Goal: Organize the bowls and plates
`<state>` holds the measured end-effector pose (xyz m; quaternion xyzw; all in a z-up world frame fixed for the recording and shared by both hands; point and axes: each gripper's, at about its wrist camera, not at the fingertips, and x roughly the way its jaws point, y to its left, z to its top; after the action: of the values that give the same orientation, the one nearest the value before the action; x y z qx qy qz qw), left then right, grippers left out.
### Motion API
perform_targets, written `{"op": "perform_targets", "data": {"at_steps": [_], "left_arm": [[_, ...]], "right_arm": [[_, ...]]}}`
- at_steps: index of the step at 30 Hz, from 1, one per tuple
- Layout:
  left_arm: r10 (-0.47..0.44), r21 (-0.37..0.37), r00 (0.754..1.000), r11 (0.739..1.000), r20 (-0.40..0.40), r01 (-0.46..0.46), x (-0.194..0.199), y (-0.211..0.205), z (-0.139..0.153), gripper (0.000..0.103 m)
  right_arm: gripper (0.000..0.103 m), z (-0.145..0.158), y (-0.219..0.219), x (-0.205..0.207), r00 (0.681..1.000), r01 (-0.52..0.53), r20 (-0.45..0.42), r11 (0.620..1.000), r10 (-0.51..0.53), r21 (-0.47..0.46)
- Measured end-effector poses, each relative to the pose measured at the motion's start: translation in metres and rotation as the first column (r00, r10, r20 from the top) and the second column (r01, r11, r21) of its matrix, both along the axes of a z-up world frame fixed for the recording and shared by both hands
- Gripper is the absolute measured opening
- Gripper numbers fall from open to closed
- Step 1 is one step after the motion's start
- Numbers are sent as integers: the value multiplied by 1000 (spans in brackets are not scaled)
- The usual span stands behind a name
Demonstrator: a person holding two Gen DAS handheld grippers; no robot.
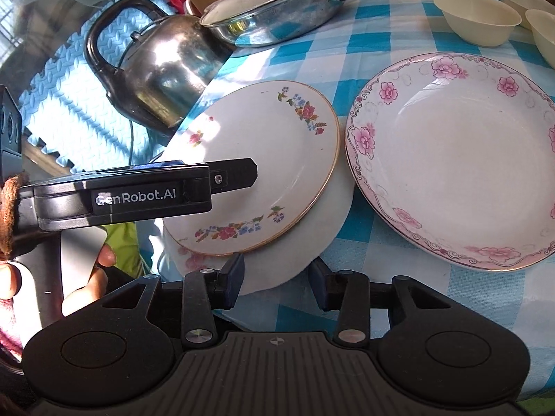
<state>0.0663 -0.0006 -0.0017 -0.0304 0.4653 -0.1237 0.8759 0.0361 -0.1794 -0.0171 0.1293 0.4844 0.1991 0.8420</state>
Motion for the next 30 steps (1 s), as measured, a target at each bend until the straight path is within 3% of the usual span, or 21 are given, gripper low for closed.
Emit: {"op": "perform_targets", "data": {"at_steps": [3, 6, 9, 12, 14, 18, 21, 25, 27, 30], "left_arm": [[-4, 6, 1000, 1000, 2, 4, 3, -5, 1, 83], [6, -50, 1000, 999, -22, -7, 8, 0, 5, 83], [33, -46, 998, 998, 46, -31, 12, 4, 23, 83], [58, 75, 983, 995, 177, -72, 33, 6, 45, 86], [68, 148, 979, 984, 193, -98, 55, 7, 42, 86], [129, 207, 987, 967, 100, -148, 100, 14, 15, 85], [114, 229, 991, 965, 75, -129, 112, 10, 6, 85], [37, 138, 999, 990, -22, -34, 108, 3, -1, 85], [8, 127, 999, 992, -38, -3, 104, -2, -2, 86], [-24, 12, 996, 1000, -90, 26, 99, 2, 0, 85]], "right_arm": [[48, 5, -1, 13, 998, 45, 35, 998, -44, -32], [48, 1, -11, 25, 998, 58, 34, 998, -58, -17], [49, 1, -12, 20, 998, 57, 41, 998, -56, -25], [50, 1, -12, 8, 997, 39, 61, 998, -36, -41], [50, 1, -15, 2, 998, 35, 48, 999, -34, -17], [50, 1, -9, -7, 999, -1, 41, 1000, 2, -14], [50, 1, -2, -7, 999, -36, 41, 999, 37, -11], [55, -1, 1, 1, 999, -35, 26, 999, 35, -15], [55, -1, 0, 4, 999, -30, 16, 1000, 30, -11], [55, -2, -6, 8, 1000, -14, 10, 1000, 14, 4]]}}
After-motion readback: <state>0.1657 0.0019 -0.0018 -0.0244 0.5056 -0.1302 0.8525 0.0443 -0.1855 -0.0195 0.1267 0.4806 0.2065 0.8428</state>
